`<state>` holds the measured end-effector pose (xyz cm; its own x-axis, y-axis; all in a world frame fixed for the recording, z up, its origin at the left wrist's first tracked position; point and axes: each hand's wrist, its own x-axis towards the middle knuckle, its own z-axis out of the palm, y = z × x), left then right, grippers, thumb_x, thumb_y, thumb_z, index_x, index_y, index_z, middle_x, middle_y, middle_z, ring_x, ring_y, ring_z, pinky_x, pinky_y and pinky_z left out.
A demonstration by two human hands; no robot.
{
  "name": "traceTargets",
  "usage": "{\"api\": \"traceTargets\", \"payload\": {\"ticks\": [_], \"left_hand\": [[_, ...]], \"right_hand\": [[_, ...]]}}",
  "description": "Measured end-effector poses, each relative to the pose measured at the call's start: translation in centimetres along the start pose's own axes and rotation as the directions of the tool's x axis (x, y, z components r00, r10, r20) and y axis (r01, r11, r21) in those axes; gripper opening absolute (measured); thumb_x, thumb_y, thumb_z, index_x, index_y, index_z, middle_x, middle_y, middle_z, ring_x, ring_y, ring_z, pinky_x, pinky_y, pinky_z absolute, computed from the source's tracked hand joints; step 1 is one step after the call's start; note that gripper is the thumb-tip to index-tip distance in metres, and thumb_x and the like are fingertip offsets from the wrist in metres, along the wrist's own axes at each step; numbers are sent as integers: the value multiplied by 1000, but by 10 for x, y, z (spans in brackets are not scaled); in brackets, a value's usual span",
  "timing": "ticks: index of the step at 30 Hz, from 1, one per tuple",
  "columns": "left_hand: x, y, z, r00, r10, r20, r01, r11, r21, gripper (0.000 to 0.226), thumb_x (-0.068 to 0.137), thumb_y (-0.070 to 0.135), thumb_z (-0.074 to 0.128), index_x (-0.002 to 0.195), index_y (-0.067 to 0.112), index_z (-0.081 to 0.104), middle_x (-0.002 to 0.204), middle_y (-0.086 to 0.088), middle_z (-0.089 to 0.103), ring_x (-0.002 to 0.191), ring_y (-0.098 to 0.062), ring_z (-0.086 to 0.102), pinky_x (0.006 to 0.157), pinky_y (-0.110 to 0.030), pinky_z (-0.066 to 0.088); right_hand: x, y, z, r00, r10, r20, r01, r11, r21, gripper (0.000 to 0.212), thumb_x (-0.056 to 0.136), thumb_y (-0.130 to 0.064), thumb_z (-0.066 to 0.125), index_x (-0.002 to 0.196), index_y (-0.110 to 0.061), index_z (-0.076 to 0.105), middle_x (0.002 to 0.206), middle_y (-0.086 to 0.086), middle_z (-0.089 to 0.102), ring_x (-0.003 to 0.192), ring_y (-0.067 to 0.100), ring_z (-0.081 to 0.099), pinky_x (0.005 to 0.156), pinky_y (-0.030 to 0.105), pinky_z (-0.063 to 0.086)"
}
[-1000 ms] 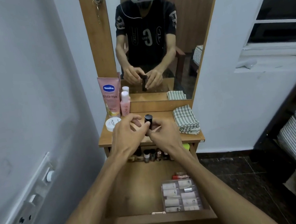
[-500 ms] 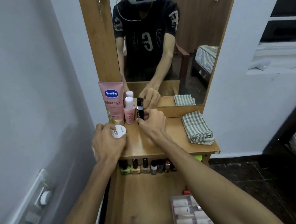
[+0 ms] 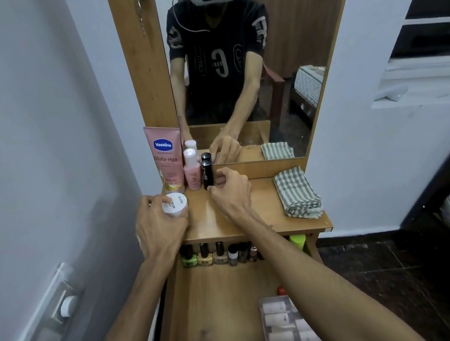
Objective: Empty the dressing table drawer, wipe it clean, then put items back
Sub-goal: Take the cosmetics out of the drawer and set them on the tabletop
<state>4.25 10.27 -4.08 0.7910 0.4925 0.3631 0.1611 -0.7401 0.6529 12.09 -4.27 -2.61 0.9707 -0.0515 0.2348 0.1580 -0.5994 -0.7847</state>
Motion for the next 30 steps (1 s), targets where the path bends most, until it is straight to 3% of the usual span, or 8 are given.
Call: {"api": "traceTargets", "payload": {"ticks": [9,12,14,16,19,22,24,30], "left_hand": [[-62,10,-11,947,267,-180,-288,952,-104,11,81,13,75,82,14,64,88,4,60,76,-16,59,60,-32,49],[-94,15,-5,915,399,-53,-402,904,-146,15,79,9,74,78,18,61,72,9,56,63,-11,53,56,-28,47],[-111,19,2,880,450,151,-425,889,-171,14,78,14,73,77,23,61,67,12,56,62,-6,54,59,-26,48],[-124,22,13,810,396,432,-380,916,-127,8,76,22,72,80,27,66,74,14,63,71,-3,59,67,-25,51],[-139,24,33,667,165,726,-274,961,34,23,74,38,75,93,26,69,88,12,69,82,-7,65,78,-30,58],[-150,28,41,625,81,776,-202,978,60,29,72,43,77,91,24,66,88,7,67,80,-12,65,75,-35,58],[-155,33,42,614,60,787,-168,984,56,28,73,41,78,89,22,65,90,6,66,79,-12,62,71,-34,56],[-163,38,42,574,-3,819,-97,993,71,29,71,36,79,86,20,60,92,4,60,80,-15,60,68,-36,54]], "right_hand": [[-63,23,-62,992,-121,17,122,992,-25,15,84,-16,68,90,-20,81,80,-11,75,74,-3,65,68,9,50],[-84,38,-87,987,-153,41,155,986,-54,12,82,-15,70,85,-20,80,75,-13,72,70,-1,65,67,12,52],[-96,46,-103,984,-144,106,154,983,-98,12,81,-15,70,80,-23,78,70,-14,70,67,-1,65,64,11,51],[-106,56,-115,964,-102,245,151,971,-187,15,82,-14,67,75,-22,77,66,-12,70,64,0,65,60,10,49],[-118,74,-120,885,47,464,182,882,-435,18,79,-16,61,70,-14,76,69,-3,73,67,10,67,65,30,59],[-129,81,-122,798,169,578,226,806,-547,6,76,-15,67,72,-18,63,84,2,70,80,21,66,73,38,61],[-135,82,-124,782,171,599,259,786,-561,18,81,-17,69,76,-21,52,94,6,67,89,26,64,76,38,57],[-143,90,-121,763,155,628,305,770,-560,12,86,-19,69,95,-15,62,103,6,68,97,26,63,83,37,55]]}}
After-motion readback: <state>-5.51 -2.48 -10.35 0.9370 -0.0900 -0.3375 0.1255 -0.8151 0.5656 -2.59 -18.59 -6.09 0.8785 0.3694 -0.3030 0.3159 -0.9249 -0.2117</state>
